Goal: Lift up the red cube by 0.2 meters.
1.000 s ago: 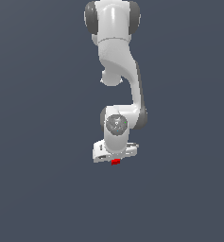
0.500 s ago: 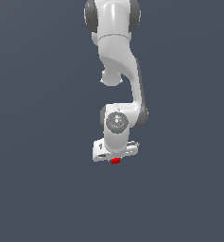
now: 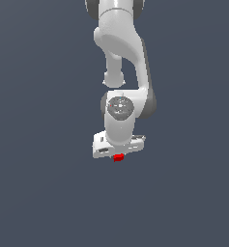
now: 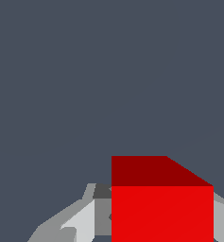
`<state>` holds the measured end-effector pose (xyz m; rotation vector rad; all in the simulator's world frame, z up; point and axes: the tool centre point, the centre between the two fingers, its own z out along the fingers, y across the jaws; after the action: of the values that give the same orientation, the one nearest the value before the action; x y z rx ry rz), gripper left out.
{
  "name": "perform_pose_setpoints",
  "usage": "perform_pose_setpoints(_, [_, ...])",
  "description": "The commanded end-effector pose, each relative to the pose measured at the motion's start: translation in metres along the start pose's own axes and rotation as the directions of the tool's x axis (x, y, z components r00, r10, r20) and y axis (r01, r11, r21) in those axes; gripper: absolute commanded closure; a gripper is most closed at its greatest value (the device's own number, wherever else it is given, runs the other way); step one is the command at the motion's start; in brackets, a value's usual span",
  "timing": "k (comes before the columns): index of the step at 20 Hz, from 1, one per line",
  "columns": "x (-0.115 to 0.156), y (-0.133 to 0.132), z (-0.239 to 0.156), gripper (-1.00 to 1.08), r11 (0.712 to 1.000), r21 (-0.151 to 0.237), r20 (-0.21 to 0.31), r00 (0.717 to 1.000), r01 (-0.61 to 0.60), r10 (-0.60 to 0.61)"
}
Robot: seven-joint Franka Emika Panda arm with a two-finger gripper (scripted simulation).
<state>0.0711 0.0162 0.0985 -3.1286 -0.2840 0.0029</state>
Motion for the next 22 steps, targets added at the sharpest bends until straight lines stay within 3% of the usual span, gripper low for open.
perform_pose_setpoints(1, [0.000, 0.000, -0.028, 1.08, 1.000, 0.000, -0.002, 1.000, 0.000, 0.000])
perform_pose_setpoints(12, [0.001, 0.000, -0.119, 1.08, 1.000, 0.000, -0.002, 1.000, 0.000, 0.000])
perform_pose_setpoints(22, [0.003, 0.000, -0.133, 1.08, 1.000, 0.000, -0.002, 1.000, 0.000, 0.000])
